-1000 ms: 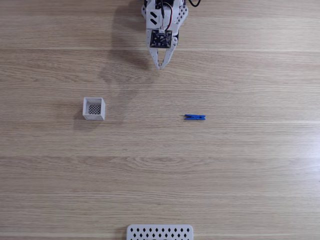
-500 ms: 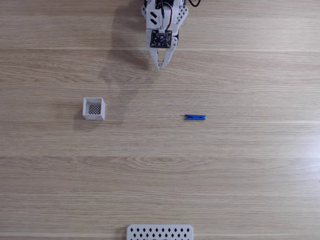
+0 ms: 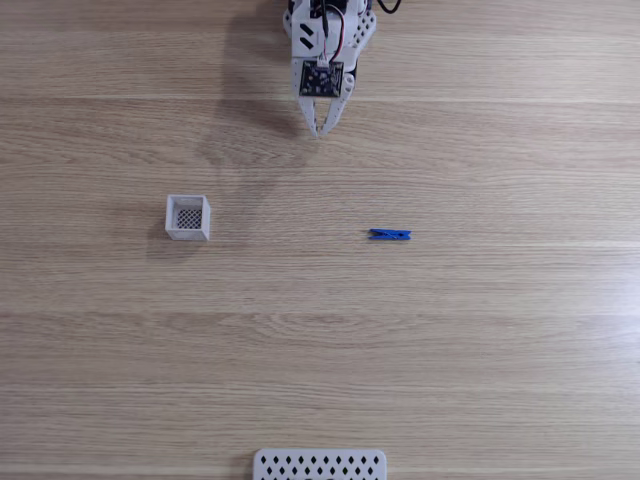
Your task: Grasp a peg and put it in the crate.
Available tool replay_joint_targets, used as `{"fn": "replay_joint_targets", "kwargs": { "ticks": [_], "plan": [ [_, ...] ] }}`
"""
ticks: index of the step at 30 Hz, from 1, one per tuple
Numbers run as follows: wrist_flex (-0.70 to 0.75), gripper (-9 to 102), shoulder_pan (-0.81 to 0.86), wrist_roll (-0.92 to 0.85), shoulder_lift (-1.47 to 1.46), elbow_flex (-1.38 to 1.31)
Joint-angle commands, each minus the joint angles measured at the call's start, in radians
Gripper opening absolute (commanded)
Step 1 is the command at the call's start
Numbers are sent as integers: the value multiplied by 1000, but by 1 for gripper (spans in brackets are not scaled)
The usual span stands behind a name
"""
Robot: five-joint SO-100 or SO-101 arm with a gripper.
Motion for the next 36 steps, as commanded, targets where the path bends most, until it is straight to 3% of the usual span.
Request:
{"fn": "replay_joint_targets", "kwargs": {
  "ticks": [1,10,17,20,28,36],
  "plan": [
    [-9,-1,-8,-147,-141,-161],
    [-6,0,61,-1143,-715,-611],
    [35,-1,66,-1671,-1193,-1129],
    [114,-1,48,-1744,-1344,-1301],
    [442,-1,-37,-1724,-1537,-1566],
    [383,0,-218,-1635,-1749,-1730]
  ]
}}
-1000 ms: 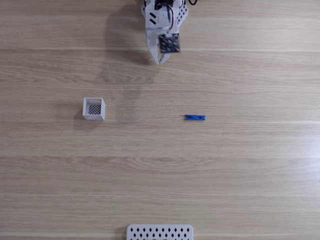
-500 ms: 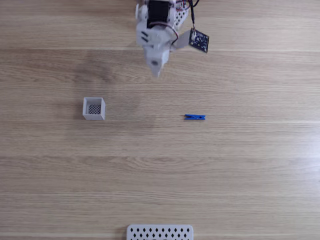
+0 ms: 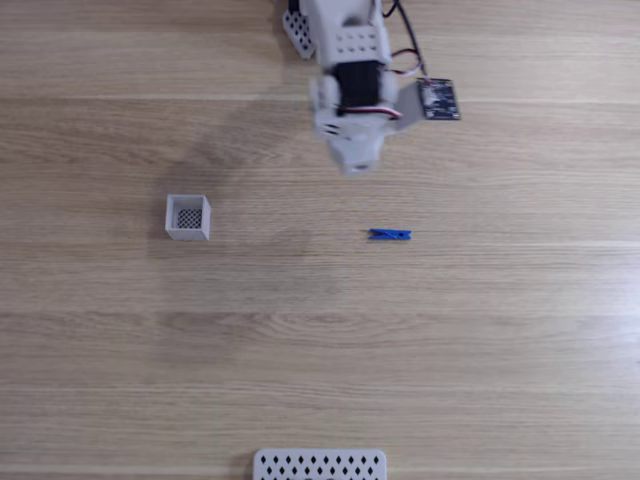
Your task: Grasp a peg and put it in the crate.
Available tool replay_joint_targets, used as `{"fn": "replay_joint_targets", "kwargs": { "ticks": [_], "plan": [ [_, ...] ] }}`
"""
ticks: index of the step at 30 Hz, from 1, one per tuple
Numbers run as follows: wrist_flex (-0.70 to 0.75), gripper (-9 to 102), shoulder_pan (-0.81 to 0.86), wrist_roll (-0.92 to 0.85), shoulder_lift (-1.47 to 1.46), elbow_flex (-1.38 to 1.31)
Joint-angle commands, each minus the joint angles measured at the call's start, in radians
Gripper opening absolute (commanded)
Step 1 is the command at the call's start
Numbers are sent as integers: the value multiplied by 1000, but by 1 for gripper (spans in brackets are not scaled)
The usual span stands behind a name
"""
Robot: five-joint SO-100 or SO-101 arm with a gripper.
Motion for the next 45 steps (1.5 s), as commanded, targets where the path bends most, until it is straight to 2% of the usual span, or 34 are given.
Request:
{"fn": "replay_joint_targets", "kwargs": {
  "ticks": [1,11,18,23,28,35,45],
  "plan": [
    [-18,0,-51,77,-46,-176],
    [-18,1,-38,356,-290,-354],
    [-25,19,-54,402,-397,-514],
    [-112,28,-64,405,-471,-565],
    [-190,28,-104,423,-499,-571],
    [-196,28,-178,506,-509,-558],
    [-209,28,-166,514,-563,-557]
  ]
}}
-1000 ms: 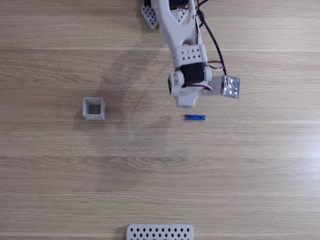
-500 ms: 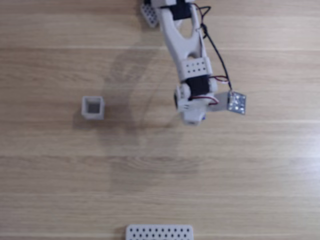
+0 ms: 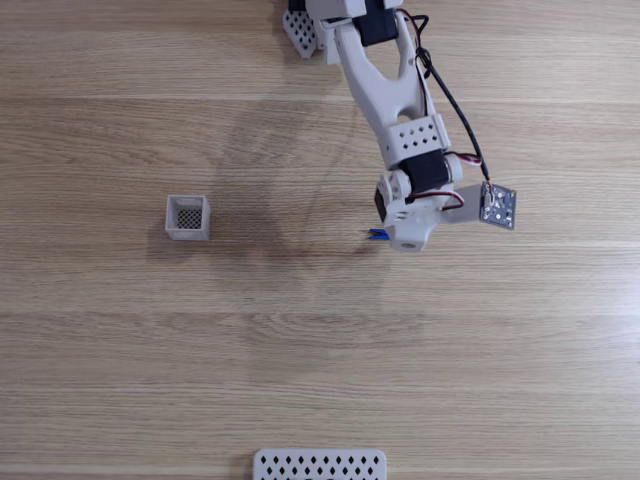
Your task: Grasp a peg and put it in the crate.
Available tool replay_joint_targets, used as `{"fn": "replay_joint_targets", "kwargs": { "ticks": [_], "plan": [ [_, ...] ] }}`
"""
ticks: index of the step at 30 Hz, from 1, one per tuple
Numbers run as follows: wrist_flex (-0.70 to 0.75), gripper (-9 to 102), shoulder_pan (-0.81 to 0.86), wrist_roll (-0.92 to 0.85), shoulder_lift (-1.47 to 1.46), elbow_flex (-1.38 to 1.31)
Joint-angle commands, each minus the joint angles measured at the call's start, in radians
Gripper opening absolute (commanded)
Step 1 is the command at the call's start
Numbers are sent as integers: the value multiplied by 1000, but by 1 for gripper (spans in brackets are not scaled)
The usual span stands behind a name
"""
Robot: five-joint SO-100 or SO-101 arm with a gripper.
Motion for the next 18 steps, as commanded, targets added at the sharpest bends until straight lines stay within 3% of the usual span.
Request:
{"fn": "replay_joint_targets", "kwargs": {
  "ticks": [1,7,18],
  "plan": [
    [-9,28,5,18,31,-74],
    [-12,26,34,18,20,-74],
    [6,6,57,18,18,-51]
  ]
}}
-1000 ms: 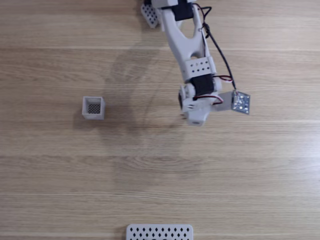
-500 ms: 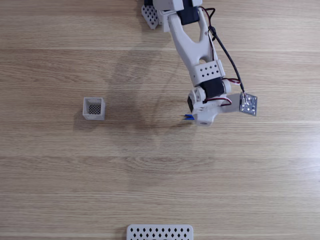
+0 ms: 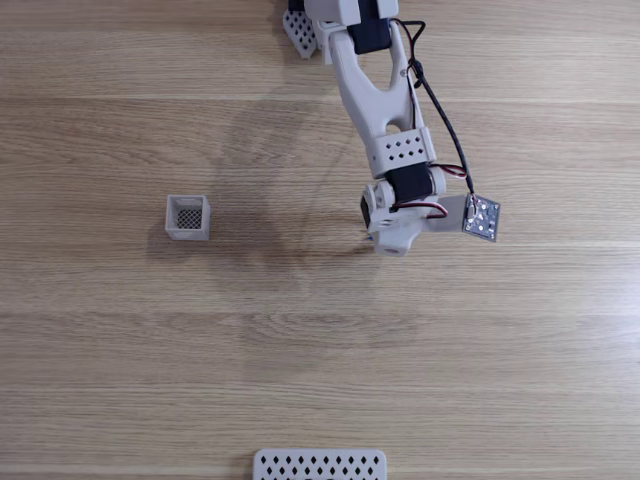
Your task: Grasp a peg and put it in the crate.
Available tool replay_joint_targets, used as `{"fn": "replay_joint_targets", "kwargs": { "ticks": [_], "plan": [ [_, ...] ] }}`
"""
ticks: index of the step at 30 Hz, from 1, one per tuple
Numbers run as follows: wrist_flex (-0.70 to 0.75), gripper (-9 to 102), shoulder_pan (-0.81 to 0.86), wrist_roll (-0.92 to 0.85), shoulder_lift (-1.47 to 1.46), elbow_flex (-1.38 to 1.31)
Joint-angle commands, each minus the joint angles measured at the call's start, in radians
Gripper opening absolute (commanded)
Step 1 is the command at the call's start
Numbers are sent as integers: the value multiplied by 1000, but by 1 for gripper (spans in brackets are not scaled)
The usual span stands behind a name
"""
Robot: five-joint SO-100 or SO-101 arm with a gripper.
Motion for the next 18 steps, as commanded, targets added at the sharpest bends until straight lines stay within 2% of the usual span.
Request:
{"fn": "replay_joint_targets", "kwargs": {
  "ticks": [1,6,14,18],
  "plan": [
    [3,6,5,17,41,-31],
    [-11,6,0,17,57,71],
    [-11,5,-12,17,57,83],
    [-26,-1,8,48,110,97]
  ]
}}
